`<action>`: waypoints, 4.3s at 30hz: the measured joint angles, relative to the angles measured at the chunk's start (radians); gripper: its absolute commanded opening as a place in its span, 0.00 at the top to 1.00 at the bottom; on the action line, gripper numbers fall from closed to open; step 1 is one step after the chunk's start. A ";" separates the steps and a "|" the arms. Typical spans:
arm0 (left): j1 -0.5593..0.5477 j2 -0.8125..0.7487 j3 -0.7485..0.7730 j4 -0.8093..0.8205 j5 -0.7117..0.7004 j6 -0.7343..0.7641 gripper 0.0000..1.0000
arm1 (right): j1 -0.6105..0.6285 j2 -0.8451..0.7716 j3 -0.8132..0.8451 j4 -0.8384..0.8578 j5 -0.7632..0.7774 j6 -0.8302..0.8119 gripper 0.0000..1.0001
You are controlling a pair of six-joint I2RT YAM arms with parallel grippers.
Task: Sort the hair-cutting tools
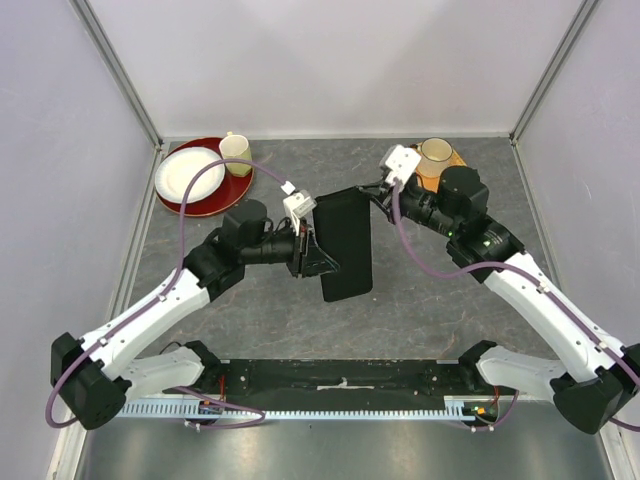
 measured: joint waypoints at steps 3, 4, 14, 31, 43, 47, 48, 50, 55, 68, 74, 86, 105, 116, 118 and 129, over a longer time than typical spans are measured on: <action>0.000 -0.057 -0.060 0.134 0.000 -0.035 0.56 | 0.005 -0.021 -0.005 0.053 0.014 0.145 1.00; 0.000 -0.068 -0.071 0.165 -0.001 -0.044 0.54 | 0.008 -0.027 -0.007 0.069 0.024 0.188 1.00; 0.000 -0.107 -0.162 0.475 -0.001 -0.114 0.39 | 0.089 -0.058 -0.043 0.163 0.156 0.431 1.00; -0.005 -0.140 -0.019 0.085 -0.066 -0.036 0.98 | 0.132 -0.099 -0.059 0.050 0.176 0.245 1.00; -0.005 -0.104 0.101 -0.279 -0.076 0.028 0.98 | 0.151 -0.077 -0.060 -0.098 0.134 -0.119 1.00; -0.005 -0.051 0.103 -0.323 -0.076 0.043 0.98 | 0.153 -0.040 -0.060 -0.141 0.160 -0.217 1.00; -0.003 -0.043 0.103 -0.328 -0.076 0.047 0.98 | 0.154 -0.032 -0.060 -0.151 0.170 -0.239 1.00; -0.002 -0.023 0.103 -0.338 -0.075 0.053 0.98 | 0.155 -0.016 -0.060 -0.163 0.188 -0.281 1.00; 0.003 0.009 0.102 -0.346 -0.063 0.063 0.98 | 0.157 0.006 -0.060 -0.176 0.202 -0.345 1.00; 0.003 0.105 0.102 -0.356 -0.008 0.089 0.98 | 0.158 0.072 -0.050 -0.113 0.116 -0.388 1.00; 0.003 0.112 0.102 -0.356 -0.004 0.094 0.98 | 0.157 0.082 -0.049 -0.098 0.097 -0.372 1.00; -0.011 0.144 0.102 -0.446 -0.120 0.089 0.98 | 0.158 -0.052 -0.081 0.068 0.381 -0.065 0.06; 0.035 0.560 0.307 -0.195 -0.315 -0.224 0.90 | 0.156 -0.372 -0.270 -0.274 0.754 0.764 0.02; 0.156 0.845 0.398 -0.105 -0.342 -0.278 0.43 | 0.156 -0.431 -0.379 -0.319 0.695 0.920 0.02; 0.179 0.852 0.398 -0.112 -0.359 -0.274 0.34 | 0.156 -0.436 -0.383 -0.317 0.692 0.929 0.02; 0.202 0.756 0.370 -0.217 -0.558 -0.232 0.00 | 0.156 -0.407 -0.397 -0.353 0.743 0.982 0.02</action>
